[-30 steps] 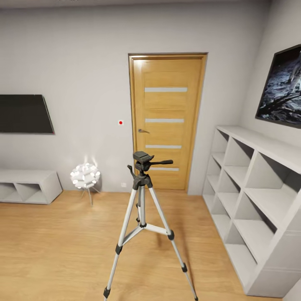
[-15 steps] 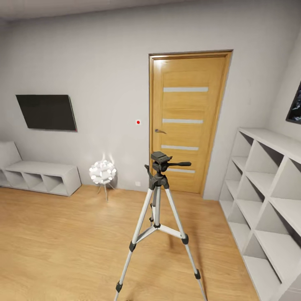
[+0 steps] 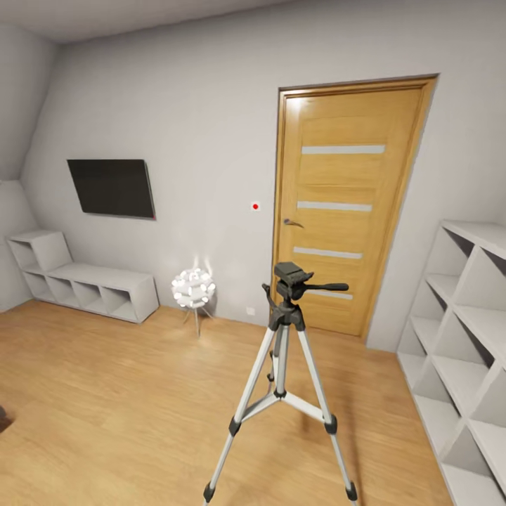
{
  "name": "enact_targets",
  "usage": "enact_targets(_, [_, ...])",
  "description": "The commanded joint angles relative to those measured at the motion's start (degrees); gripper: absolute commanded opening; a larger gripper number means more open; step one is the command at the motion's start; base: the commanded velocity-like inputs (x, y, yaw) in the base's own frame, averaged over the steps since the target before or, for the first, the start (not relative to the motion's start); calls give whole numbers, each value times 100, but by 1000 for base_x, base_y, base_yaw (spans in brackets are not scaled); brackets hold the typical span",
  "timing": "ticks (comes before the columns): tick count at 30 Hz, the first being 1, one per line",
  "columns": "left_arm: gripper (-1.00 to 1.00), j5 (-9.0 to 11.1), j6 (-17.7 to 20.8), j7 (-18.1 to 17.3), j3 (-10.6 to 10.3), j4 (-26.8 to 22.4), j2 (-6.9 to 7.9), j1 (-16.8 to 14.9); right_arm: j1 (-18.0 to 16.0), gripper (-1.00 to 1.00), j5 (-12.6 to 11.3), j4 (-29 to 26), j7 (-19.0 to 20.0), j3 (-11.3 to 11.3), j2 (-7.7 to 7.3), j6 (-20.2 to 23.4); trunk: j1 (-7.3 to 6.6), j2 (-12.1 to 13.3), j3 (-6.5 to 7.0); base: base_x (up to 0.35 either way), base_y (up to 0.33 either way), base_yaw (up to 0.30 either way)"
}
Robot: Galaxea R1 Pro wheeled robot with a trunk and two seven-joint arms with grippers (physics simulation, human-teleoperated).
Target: Attach the digital camera to the camera tripod in the bedroom.
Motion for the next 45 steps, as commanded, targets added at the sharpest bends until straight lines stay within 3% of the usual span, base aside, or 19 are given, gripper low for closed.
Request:
enact_targets(1, [-100,47,-5,-5,-49,3,1,-2,-5,100,46,19,12,-51,-5,-40,3,-4,-2,63,-42,37])
enact_targets(11, [-100,41,-4,-5,-48,3,-9,-2,-5,100,46,19,12,-46,-38,-71,3,-4,-2,50,-30,10])
enact_targets(31, [-100,25,1,-5,-47,3,0,-2,-5,100,46,18,20,-45,-51,-86,3,-4,-2,216,-191,0])
enact_targets(45, [-100,40,-9,-5,-39,3,0,-2,-5,100,52,19,14,-44,-1,-20,3,-4,-2,107,-88,17])
